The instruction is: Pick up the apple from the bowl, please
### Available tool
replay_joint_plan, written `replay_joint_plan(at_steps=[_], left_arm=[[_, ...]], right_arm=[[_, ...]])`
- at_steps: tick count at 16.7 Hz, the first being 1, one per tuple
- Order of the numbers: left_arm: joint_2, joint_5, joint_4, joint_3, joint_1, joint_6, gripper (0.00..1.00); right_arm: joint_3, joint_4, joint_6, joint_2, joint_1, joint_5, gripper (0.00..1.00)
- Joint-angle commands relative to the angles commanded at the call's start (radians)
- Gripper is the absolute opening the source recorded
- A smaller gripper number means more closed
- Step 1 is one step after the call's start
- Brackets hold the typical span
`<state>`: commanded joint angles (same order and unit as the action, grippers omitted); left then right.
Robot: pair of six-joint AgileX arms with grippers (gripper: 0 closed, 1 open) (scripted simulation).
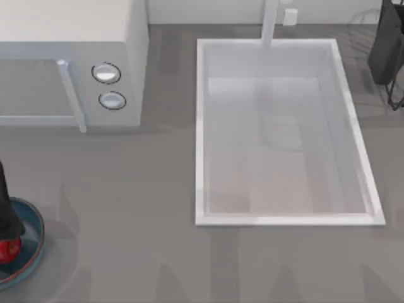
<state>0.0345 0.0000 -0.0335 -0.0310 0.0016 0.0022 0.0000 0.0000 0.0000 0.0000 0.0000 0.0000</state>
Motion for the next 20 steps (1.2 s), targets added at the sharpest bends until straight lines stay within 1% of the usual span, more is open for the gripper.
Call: replay_joint_plan(at_steps=[2, 5, 12, 15, 17, 20], left_arm=[[0.075, 0.0, -0.073, -0.062, 0.003, 0.004, 1.0], [0.269, 0.0, -0.239, -0.198, 0.01, 0.014, 1.0], [0.906, 0.0, -0.71, -0.581, 0.03, 0.041, 1.0], [1.137, 0.0, -0.88, -0.721, 0.037, 0.051, 1.0], [1.248, 0.0, -0.969, -0.794, 0.041, 0.056, 1.0], [1.336, 0.0, -1.045, -0.857, 0.044, 0.061, 1.0]], right_arm=[[0.0, 0.0, 0.0, 0.0, 0.0, 0.0, 1.0], [0.0, 0.0, 0.0, 0.0, 0.0, 0.0, 1.0], [0.0, 0.0, 0.0, 0.0, 0.0, 0.0, 1.0], [0.0, 0.0, 0.0, 0.0, 0.0, 0.0, 1.0], [0.0, 0.0, 0.0, 0.0, 0.0, 0.0, 1.0], [0.0, 0.0, 0.0, 0.0, 0.0, 0.0, 1.0]])
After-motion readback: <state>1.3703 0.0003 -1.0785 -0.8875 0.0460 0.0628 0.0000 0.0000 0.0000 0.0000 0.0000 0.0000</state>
